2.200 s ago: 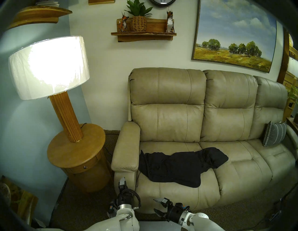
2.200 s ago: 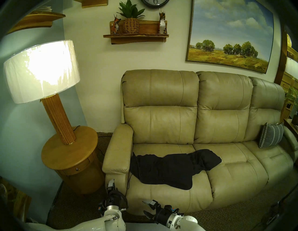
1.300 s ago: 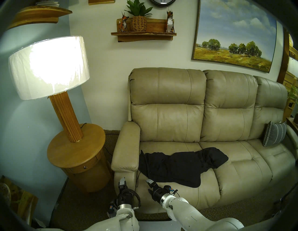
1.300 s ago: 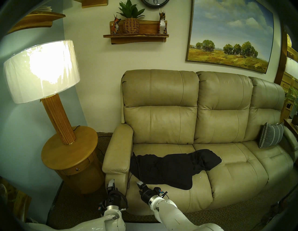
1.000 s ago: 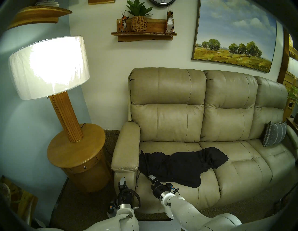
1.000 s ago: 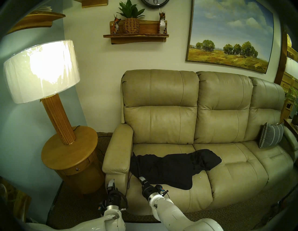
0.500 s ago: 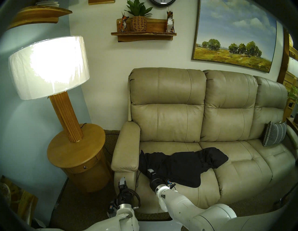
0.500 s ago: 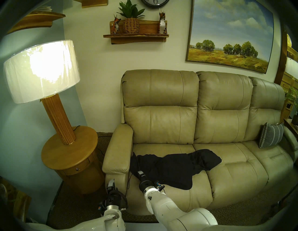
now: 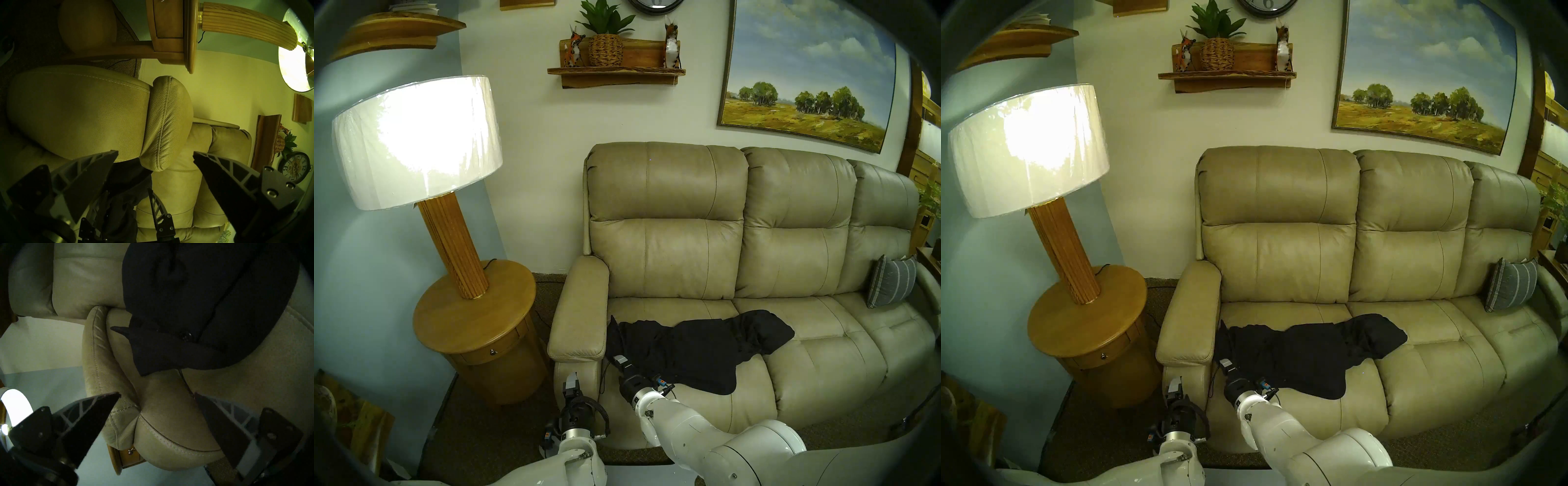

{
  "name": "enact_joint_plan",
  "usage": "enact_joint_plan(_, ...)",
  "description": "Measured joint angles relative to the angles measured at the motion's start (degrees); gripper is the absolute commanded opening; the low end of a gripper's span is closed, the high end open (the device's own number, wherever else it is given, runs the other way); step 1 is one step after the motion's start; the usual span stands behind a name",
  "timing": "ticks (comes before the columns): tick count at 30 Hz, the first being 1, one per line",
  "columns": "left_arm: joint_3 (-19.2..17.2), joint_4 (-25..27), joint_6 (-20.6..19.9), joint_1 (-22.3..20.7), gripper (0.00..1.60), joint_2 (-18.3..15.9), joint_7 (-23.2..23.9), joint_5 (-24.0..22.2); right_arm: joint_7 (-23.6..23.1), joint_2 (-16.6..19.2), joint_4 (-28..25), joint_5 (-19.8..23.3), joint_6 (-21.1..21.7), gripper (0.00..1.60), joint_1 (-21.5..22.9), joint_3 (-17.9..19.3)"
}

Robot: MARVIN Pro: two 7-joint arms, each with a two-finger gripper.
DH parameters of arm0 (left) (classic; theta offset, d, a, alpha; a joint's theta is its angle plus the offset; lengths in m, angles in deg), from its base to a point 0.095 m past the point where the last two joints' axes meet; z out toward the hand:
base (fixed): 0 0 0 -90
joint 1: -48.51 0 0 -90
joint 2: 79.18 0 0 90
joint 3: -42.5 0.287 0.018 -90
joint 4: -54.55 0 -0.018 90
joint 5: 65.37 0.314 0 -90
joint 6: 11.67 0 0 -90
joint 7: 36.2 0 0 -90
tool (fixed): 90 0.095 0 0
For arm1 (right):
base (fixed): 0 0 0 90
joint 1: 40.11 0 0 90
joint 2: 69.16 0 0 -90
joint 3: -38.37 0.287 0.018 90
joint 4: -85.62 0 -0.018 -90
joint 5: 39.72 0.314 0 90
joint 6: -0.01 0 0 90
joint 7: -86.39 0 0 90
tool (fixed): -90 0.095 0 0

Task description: Drape jacket on sofa arm

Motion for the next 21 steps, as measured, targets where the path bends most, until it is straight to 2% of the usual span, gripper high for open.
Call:
enact_joint_plan(9,-0.1,0.0,0.0,0.0,1.6,0.0,0.0,0.1,2.5,-1.0,2.3,-1.2,-2.0,1.6,1.8,-0.2)
enact_joint_plan(21,-0.2,0.0,0.1,0.1,1.6,0.0,-0.1,0.2,2.2,-1.4,2.6,-1.7,-2.8,1.6,2.6,0.0)
